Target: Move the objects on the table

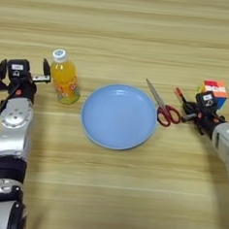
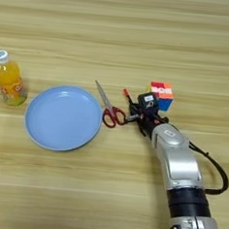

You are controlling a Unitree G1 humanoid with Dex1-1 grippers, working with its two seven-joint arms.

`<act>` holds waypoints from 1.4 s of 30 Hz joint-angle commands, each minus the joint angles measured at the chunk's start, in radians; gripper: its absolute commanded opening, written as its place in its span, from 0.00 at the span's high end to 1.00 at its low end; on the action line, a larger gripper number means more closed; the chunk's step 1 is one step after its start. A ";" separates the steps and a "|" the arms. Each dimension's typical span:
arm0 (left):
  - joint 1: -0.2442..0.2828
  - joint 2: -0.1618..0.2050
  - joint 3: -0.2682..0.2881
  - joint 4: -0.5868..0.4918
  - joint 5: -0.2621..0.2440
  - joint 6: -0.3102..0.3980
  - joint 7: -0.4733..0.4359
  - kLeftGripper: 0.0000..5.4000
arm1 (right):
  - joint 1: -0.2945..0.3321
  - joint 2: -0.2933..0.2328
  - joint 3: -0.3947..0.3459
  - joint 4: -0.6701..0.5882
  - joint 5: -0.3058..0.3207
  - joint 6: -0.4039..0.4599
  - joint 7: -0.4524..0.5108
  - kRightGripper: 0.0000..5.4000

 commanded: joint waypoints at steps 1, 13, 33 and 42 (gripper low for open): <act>-0.003 0.007 -0.003 0.007 0.010 0.005 -0.002 0.00 | -0.006 -0.010 -0.001 0.020 -0.004 -0.014 -0.007 0.92; -0.005 0.008 -0.002 0.010 0.010 0.003 -0.002 0.00 | -0.011 0.000 0.003 -0.028 0.013 -0.042 -0.003 0.66; -0.010 0.011 -0.001 0.022 0.009 -0.002 -0.004 0.00 | -0.190 -0.067 -0.116 0.174 -0.050 -0.320 -0.168 0.23; -0.008 0.010 -0.002 0.017 0.009 -0.001 -0.003 0.00 | -0.219 -0.067 -0.101 0.298 -0.030 -0.322 -0.123 0.02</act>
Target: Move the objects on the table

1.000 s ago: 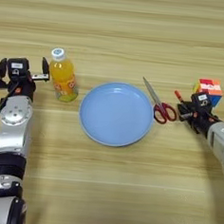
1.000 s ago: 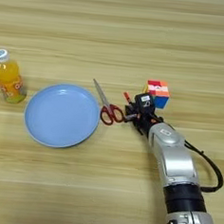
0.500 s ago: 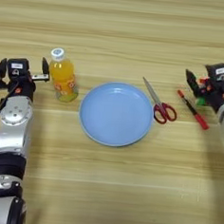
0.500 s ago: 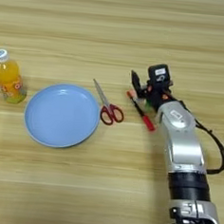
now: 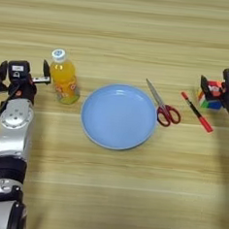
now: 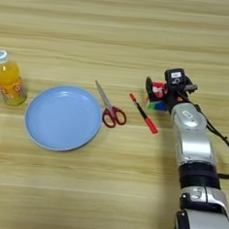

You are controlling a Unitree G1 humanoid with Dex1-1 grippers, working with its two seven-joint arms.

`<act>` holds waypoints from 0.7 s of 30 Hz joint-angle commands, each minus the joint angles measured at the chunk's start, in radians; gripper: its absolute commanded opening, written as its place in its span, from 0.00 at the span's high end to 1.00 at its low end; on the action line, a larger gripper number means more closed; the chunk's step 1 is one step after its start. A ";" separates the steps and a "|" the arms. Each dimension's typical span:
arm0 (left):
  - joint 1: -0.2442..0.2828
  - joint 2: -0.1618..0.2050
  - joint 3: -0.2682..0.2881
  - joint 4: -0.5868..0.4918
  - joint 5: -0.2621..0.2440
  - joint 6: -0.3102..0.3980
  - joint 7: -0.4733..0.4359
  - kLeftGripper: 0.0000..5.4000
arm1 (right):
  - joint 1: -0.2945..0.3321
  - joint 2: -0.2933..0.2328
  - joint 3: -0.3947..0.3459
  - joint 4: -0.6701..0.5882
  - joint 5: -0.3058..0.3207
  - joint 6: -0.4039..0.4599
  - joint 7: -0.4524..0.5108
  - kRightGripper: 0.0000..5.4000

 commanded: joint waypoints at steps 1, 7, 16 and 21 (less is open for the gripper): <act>-0.008 0.009 -0.002 0.002 0.010 0.000 -0.002 0.00 | -0.031 -0.002 0.005 0.041 0.013 0.001 0.027 0.01; -0.007 0.008 -0.003 0.000 0.010 0.000 -0.001 0.00 | -0.045 0.002 0.001 0.112 0.021 0.015 0.038 0.01; -0.007 0.009 -0.003 0.001 0.010 -0.001 -0.001 0.00 | -0.076 -0.003 -0.012 0.205 0.024 0.007 0.023 0.01; -0.006 0.008 -0.003 -0.002 0.011 0.001 0.000 0.00 | -0.087 0.002 -0.014 0.245 0.035 0.007 0.036 0.02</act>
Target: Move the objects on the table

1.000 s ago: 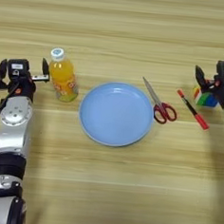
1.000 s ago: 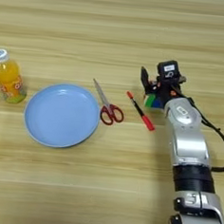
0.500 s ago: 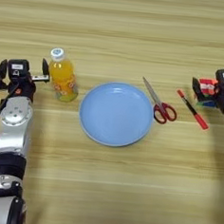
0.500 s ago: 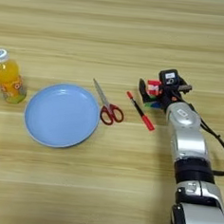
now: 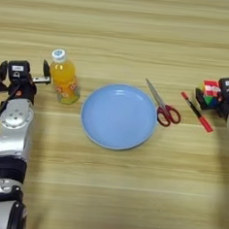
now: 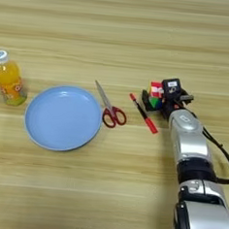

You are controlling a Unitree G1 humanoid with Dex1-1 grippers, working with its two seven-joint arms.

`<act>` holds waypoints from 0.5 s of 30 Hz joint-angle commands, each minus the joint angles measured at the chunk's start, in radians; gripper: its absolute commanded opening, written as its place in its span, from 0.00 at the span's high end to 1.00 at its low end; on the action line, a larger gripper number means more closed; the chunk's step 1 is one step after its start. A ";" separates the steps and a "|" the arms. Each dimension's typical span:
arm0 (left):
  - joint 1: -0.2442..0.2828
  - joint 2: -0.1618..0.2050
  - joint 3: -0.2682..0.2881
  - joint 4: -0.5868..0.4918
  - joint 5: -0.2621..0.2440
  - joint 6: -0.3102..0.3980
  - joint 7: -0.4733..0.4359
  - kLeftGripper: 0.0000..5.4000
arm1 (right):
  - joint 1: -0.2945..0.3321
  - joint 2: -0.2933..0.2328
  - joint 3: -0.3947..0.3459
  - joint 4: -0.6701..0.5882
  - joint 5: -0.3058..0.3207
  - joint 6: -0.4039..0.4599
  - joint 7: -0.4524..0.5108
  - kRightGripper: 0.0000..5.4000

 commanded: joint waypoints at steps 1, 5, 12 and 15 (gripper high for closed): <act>-0.005 0.008 -0.002 -0.002 0.010 0.001 -0.001 0.00 | -0.026 0.003 -0.006 0.027 0.019 0.011 0.018 0.05; -0.005 0.008 -0.003 -0.003 0.011 0.000 0.000 0.00 | -0.032 0.009 -0.012 0.041 0.043 0.023 0.043 0.14; -0.005 0.007 -0.003 -0.002 0.011 0.000 0.000 0.00 | -0.035 0.017 -0.010 0.044 0.059 0.027 0.056 0.26; -0.005 0.007 -0.003 -0.002 0.011 -0.001 0.000 0.00 | -0.035 0.019 -0.010 0.043 0.060 0.029 0.057 0.34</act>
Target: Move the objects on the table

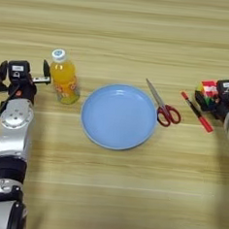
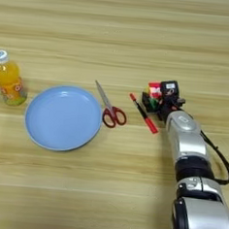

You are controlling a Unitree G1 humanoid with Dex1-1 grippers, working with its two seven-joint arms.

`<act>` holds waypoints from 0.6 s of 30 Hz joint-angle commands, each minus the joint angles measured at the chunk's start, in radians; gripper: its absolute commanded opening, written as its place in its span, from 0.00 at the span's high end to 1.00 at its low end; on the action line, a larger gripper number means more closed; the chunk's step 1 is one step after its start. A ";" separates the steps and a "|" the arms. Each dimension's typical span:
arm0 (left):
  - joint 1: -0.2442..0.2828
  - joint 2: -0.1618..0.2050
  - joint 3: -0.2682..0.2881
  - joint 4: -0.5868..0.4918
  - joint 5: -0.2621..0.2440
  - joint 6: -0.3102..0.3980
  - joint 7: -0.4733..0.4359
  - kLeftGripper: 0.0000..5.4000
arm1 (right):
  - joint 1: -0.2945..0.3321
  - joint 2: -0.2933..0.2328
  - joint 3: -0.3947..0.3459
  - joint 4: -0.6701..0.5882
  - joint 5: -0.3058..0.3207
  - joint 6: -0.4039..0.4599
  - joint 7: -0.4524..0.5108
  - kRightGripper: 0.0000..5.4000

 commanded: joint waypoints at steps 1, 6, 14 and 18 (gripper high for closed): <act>-0.005 0.007 -0.003 -0.002 0.011 -0.001 0.000 0.00 | -0.022 0.003 -0.005 0.006 0.010 0.014 0.001 0.35; -0.005 0.007 -0.003 -0.002 0.011 -0.001 0.000 0.00 | -0.021 0.006 -0.008 0.001 0.011 0.011 -0.005 0.38; -0.004 0.008 -0.003 -0.001 0.011 -0.002 -0.001 0.00 | 0.008 0.011 -0.002 -0.135 0.013 0.001 -0.028 0.38; -0.005 0.009 -0.002 -0.001 0.011 -0.001 -0.001 0.00 | 0.047 0.030 0.022 -0.266 0.014 0.033 -0.027 0.38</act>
